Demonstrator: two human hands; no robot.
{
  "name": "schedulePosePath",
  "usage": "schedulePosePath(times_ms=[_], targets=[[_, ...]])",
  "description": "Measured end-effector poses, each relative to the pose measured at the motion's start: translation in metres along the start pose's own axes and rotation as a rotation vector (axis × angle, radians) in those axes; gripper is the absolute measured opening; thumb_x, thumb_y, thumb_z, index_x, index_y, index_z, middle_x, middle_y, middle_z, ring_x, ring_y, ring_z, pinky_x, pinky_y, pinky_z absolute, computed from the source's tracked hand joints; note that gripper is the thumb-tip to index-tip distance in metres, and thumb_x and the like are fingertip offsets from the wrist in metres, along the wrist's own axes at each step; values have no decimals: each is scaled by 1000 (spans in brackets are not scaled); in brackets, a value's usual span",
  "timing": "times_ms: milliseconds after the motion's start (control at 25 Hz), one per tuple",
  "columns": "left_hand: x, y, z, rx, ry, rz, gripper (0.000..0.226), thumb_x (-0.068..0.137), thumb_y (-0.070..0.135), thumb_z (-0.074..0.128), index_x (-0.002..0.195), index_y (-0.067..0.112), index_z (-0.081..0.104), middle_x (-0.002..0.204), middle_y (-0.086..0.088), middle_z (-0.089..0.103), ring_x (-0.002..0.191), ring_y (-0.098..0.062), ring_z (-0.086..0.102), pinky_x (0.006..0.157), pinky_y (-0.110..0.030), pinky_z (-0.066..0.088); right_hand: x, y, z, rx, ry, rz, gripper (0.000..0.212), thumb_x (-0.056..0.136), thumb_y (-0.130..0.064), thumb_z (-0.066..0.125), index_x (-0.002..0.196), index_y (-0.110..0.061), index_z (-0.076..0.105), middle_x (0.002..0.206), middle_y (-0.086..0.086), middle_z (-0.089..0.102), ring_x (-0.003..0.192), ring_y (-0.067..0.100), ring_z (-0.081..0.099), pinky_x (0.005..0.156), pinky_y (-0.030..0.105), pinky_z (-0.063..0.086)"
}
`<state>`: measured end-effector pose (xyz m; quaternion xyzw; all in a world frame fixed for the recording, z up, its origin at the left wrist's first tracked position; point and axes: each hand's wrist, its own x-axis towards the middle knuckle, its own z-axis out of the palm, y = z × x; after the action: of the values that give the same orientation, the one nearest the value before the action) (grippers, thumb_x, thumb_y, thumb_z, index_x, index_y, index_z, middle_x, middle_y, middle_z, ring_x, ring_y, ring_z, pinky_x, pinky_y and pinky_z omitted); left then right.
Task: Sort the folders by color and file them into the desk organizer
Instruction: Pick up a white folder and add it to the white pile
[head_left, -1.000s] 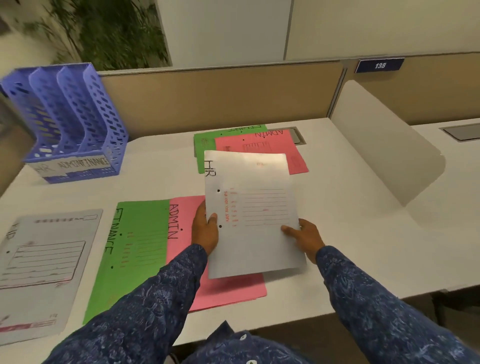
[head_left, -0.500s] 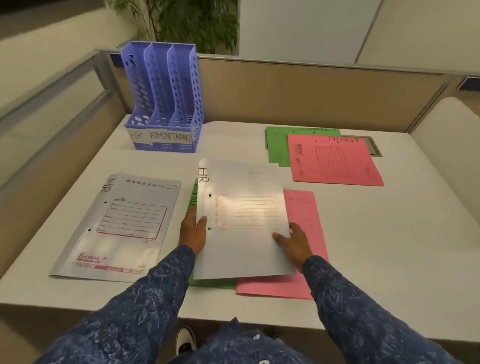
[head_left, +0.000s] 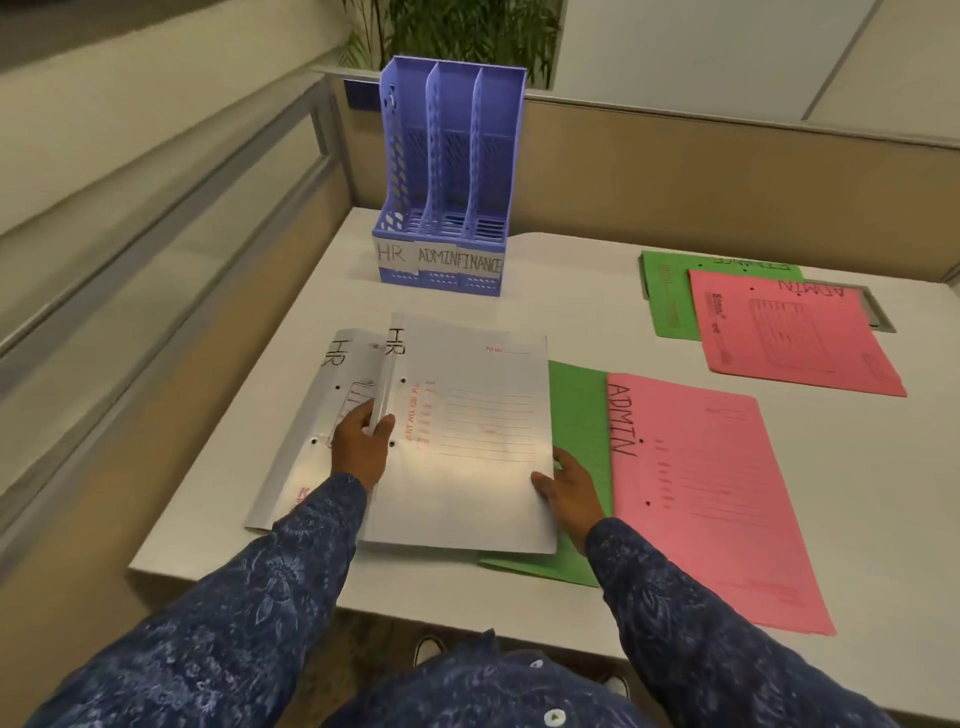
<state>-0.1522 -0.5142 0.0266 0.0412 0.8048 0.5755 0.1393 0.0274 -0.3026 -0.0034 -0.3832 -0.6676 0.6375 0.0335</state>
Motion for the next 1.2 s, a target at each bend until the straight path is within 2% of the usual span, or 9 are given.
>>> schedulePosePath(times_ms=[80, 280, 440, 520, 600, 720, 800, 1040, 1200], targets=[[13, -6, -24, 13, 7, -14, 38, 93, 16, 65, 130, 13, 59, 121, -6, 64, 93, -16, 60, 70, -12, 48, 1, -4, 26, 27, -45, -14, 36, 95, 2, 53, 127, -14, 53, 126, 16, 65, 108, 31, 66, 94, 46, 55], [46, -25, -76, 172, 36, -58, 65, 85, 24, 76, 141, 9, 48, 133, -12, 57, 115, -27, 55, 99, -34, 46, 2, -19, 76, -48, -180, -50, 36, 95, 0, 54, 121, -25, 53, 109, -2, 69, 99, 14, 68, 87, 26, 56], [61, -37, -94, 329, 19, -67, 71, 86, 25, 75, 145, 6, 41, 143, -16, 49, 128, -33, 49, 108, -43, 41, 3, -22, 102, -241, -225, -72, 37, 93, -3, 57, 130, -11, 53, 115, 7, 67, 106, 26, 65, 94, 34, 54], [65, -43, -96, 381, 20, -69, 71, 87, 25, 73, 146, 5, 39, 146, -17, 45, 132, -34, 44, 111, -45, 37, 1, -21, 108, -394, -236, -113, 35, 91, -9, 61, 123, -18, 53, 101, -4, 62, 92, 19, 62, 74, 12, 51], [67, -48, -96, 452, 33, -70, 70, 89, 27, 70, 147, 6, 38, 147, -18, 41, 133, -35, 41, 112, -47, 36, -1, -22, 112, -519, -213, -157, 32, 89, -16, 65, 115, -25, 48, 101, -3, 50, 81, 10, 53, 65, 4, 42], [66, -56, -94, 526, 50, -63, 70, 89, 34, 69, 146, 7, 39, 146, -18, 39, 132, -37, 40, 109, -51, 38, -2, -18, 116, -713, -215, -215, 63, 91, -29, 64, 144, -9, 35, 132, 7, 36, 116, 19, 47, 100, 19, 40], [64, -60, -92, 573, 45, -68, 73, 88, 40, 68, 146, 9, 37, 146, -17, 39, 132, -37, 40, 106, -52, 40, -3, -17, 117, -800, -177, -258, 75, 91, -38, 63, 151, -10, 28, 146, 7, 28, 134, 23, 34, 114, 29, 30], [66, -54, -80, 724, 128, -42, 77, 87, 47, 66, 146, 9, 35, 144, -20, 41, 131, -40, 41, 105, -59, 36, 3, -17, 94, -819, -80, -420, 68, 90, -48, 60, 147, -23, 34, 158, -1, 20, 145, 20, 20, 119, 36, 21], [56, -36, -47, 736, 183, 164, 67, 87, 41, 67, 141, 11, 41, 142, -16, 44, 129, -37, 42, 105, -59, 32, 6, -10, 63, -800, 2, -410, 71, 90, -52, 59, 149, -23, 32, 159, 1, 21, 147, 20, 18, 121, 39, 19]])
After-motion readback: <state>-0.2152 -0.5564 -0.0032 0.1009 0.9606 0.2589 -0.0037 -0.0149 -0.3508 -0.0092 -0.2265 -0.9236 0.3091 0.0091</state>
